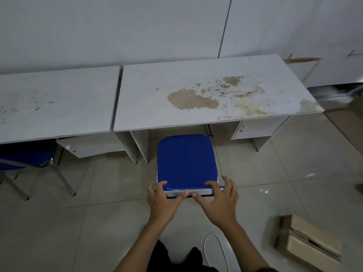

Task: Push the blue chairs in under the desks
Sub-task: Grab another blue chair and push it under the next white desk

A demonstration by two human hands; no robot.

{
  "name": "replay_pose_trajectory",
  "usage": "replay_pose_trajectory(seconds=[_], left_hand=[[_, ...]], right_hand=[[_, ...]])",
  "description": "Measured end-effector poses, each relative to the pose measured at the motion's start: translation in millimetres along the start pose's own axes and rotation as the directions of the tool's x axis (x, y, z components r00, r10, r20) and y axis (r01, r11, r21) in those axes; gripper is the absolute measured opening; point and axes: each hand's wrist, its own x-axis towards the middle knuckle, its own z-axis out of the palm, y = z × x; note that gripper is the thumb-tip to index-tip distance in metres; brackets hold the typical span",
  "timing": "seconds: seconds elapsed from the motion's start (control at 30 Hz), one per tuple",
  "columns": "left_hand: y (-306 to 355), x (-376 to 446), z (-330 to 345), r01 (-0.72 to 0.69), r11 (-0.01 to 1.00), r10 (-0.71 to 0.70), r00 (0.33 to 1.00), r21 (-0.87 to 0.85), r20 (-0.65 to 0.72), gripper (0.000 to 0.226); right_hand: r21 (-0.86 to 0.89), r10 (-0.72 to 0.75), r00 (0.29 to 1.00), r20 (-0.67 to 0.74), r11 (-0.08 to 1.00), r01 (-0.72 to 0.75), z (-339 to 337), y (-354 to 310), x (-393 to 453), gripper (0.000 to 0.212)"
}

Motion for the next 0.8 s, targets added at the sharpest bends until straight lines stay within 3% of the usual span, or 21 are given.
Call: replay_pose_trajectory(seconds=[0.23,0.8], left_hand=[[8.2,28.4,3.9,-0.061,0.998,0.06,0.998,-0.006,-0.036,0.089],[87.3,171.3,16.4,-0.09,0.995,0.087,0.992,-0.031,-0.086,0.098]], right_hand=[[0.048,-0.016,0.999,0.028,0.999,0.015,-0.1,0.1,30.4,0.055],[-0.029,-0.036,0.998,0.059,0.999,0.037,-6.1,-30.7,201.4,0.065]])
